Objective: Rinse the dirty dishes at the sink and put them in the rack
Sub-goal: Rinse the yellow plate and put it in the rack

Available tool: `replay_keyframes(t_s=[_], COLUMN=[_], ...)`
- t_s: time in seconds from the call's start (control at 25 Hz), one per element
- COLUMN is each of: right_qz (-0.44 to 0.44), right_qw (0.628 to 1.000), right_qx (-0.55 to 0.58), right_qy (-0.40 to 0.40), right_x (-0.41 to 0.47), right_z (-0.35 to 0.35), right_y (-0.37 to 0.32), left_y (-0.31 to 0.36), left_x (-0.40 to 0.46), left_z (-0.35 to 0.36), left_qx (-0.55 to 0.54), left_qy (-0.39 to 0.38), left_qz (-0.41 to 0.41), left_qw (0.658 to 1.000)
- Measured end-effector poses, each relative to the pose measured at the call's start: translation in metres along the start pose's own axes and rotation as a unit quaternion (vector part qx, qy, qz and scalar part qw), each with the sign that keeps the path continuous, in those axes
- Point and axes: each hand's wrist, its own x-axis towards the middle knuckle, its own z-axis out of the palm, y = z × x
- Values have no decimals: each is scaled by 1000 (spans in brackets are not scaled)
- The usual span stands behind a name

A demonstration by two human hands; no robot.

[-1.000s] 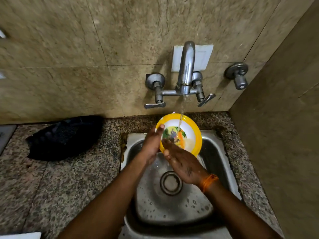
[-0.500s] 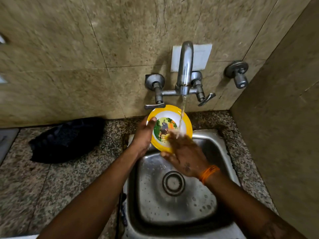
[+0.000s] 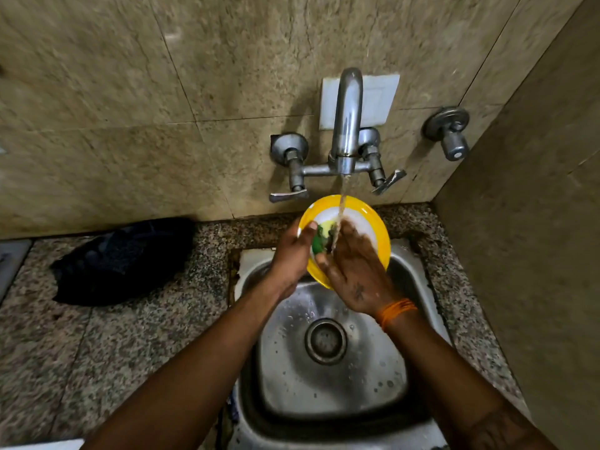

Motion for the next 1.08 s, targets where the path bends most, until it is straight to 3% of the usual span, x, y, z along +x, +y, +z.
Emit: replay_keyframes(t_s=[0.12, 0.16, 0.24, 0.36, 0.52, 0.6, 0.72, 0.92, 1.0, 1.08], right_qz=[-62, -79, -102, -45, -46, -88, -97, -87, -22, -38], right_qw=[985, 986, 994, 992, 995, 994, 985, 972, 975, 979], right_qx=[161, 144, -10, -115, 84, 62, -129, -122, -119, -77], right_qy=[-25, -39, -43, -2, -17, -22, 59, 180, 184, 183], right_x=[-16, -25, -28, -19, -28, -36, -27, -27, -23, -22], right_z=[9, 11, 14, 9, 33, 40, 41, 46, 45, 55], right_y=[-29, -25, 5, 29, -21, -9, 37, 21, 3, -9], left_y=[3, 2, -3, 0, 6, 4, -3, -5, -11, -16], left_x=[1, 4, 6, 0, -1, -4, -9, -7, -28, -46], left_z=[2, -5, -17, -17, -12, -19, -25, -32, -8, 11], left_qx=[-19, -22, -23, -1, 36, 41, 45, -134, -133, -160], left_qy=[10, 26, 42, 41, 59, 60, 65, 34, 21, 55], left_qz=[-13, -17, -9, 35, 101, 108, 60, -130, -119, -77], left_qw=[1000, 999, 999, 999, 992, 991, 995, 982, 984, 982])
